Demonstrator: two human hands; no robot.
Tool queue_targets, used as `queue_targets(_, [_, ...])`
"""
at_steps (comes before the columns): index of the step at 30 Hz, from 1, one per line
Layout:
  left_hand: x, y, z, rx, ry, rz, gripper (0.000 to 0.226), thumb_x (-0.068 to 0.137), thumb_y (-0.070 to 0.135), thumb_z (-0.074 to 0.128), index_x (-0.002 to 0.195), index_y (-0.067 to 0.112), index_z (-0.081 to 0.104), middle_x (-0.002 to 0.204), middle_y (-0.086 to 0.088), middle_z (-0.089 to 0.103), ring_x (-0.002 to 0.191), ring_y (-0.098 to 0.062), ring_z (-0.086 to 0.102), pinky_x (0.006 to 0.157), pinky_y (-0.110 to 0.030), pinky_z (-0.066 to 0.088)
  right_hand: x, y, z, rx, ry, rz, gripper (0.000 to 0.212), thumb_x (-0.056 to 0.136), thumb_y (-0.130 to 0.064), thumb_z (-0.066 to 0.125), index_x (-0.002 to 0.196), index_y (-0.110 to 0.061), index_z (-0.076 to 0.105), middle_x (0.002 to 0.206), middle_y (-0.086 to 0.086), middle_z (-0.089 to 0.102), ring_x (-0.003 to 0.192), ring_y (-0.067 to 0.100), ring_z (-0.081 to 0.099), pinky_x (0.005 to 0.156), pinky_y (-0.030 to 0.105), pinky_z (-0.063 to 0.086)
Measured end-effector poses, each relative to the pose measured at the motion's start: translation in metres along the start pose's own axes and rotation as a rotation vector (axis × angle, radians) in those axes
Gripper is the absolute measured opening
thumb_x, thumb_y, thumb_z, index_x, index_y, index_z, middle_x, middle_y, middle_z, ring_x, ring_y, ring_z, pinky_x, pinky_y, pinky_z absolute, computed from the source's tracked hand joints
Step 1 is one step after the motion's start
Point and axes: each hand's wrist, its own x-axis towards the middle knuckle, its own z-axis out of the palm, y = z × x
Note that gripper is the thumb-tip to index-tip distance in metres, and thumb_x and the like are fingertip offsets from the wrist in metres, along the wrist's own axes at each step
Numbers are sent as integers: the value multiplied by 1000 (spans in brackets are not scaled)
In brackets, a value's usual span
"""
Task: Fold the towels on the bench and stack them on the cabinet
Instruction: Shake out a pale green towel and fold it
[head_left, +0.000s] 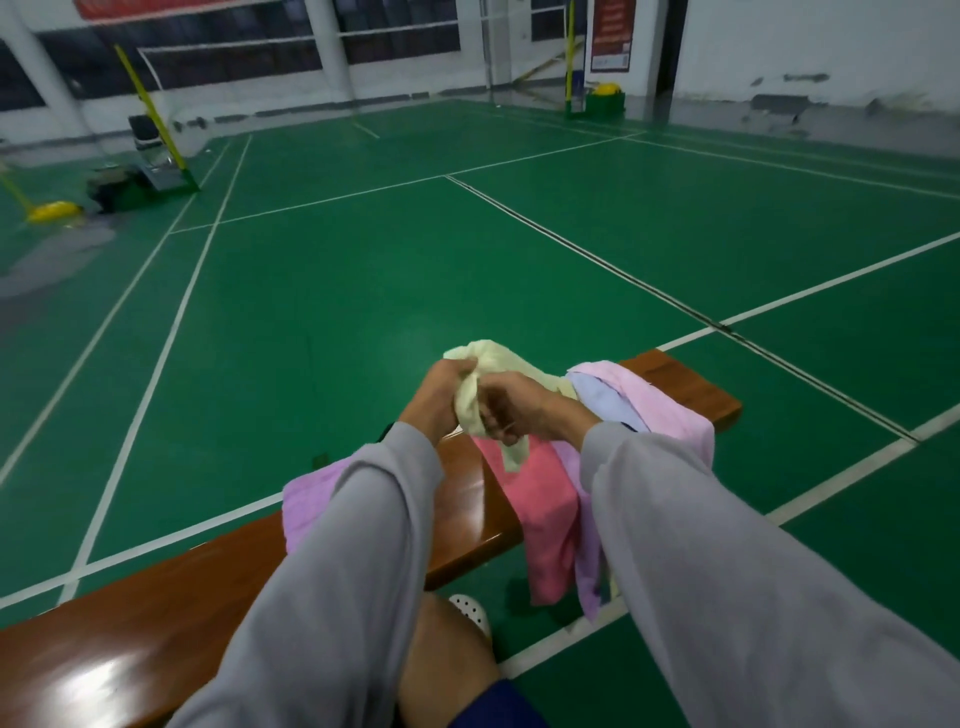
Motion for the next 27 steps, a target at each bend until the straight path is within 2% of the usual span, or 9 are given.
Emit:
queue_targets(3, [-14, 32, -15, -176, 24, 68, 23, 93, 12, 49, 107, 1, 64, 98, -19, 68, 100, -36, 65, 104, -54, 50, 14, 19, -13, 204, 421, -71, 41, 85, -44, 53, 62, -12, 60, 56, 8, 56, 49, 23, 45, 48, 29, 32])
queue_targets(5, [-26, 51, -22, -292, -23, 100, 25, 88, 12, 49, 107, 1, 61, 99, -17, 66, 103, -36, 63, 105, -56, 49, 28, 36, -18, 153, 627, 35, 57, 81, -55, 39, 92, -10, 72, 90, 14, 73, 72, 29, 59, 64, 38, 47])
queue_targets(8, [-45, 70, -28, -340, -96, 138, 29, 83, 10, 46, 106, -1, 59, 98, -18, 64, 101, -38, 62, 106, -56, 47, 38, 50, -5, 176, 329, 255, 99, 86, -85, 26, 150, -12, 45, 142, 14, 57, 126, 37, 56, 106, 47, 44])
queue_targets(11, [-58, 85, -34, -344, -144, 166, 29, 80, 15, 48, 102, 1, 60, 95, -16, 62, 94, -36, 60, 103, -53, 47, 28, 37, 31, 328, 38, 268, 115, 79, -96, 20, 135, -4, 61, 129, 22, 67, 127, 39, 58, 114, 49, 39])
queue_targets(14, [-63, 93, -46, -306, -171, 164, 43, 83, 35, 59, 110, 2, 62, 105, -19, 62, 102, -37, 60, 107, -54, 43, 36, 15, 71, 561, 60, 174, 100, 78, -95, 34, 130, -14, 62, 131, 16, 64, 123, 35, 56, 117, 47, 35])
queue_targets(18, [-69, 99, -84, -235, -104, 122, 77, 90, 65, 60, 126, -4, 63, 124, -26, 66, 114, -40, 64, 106, -55, 49, 37, -33, 103, 605, 305, -107, 55, 88, -62, 66, 112, -12, 74, 100, 3, 77, 93, 23, 72, 86, 38, 58])
queue_targets(21, [-66, 105, -122, -147, 73, 134, 62, 102, 47, 55, 136, -4, 55, 134, -27, 62, 111, -38, 69, 90, -47, 58, 29, -76, 94, 585, 465, -213, 15, 87, -24, 75, 88, -10, 71, 80, 0, 70, 67, 17, 64, 61, 28, 50])
queue_targets(23, [-69, 109, -145, -46, 187, 161, 38, 107, 18, 47, 136, -6, 53, 130, -24, 64, 97, -31, 71, 76, -41, 61, 29, -105, 83, 687, 419, -254, 14, 78, -16, 75, 88, -8, 70, 81, 7, 68, 69, 23, 60, 55, 27, 47])
queue_targets(27, [-80, 116, -166, -108, 202, 190, 25, 109, 16, 42, 127, 4, 55, 118, -18, 68, 96, -28, 70, 80, -43, 58, 24, -133, 80, 794, 178, -288, 15, 78, -17, 75, 89, -12, 67, 79, 9, 69, 73, 29, 65, 77, 41, 55])
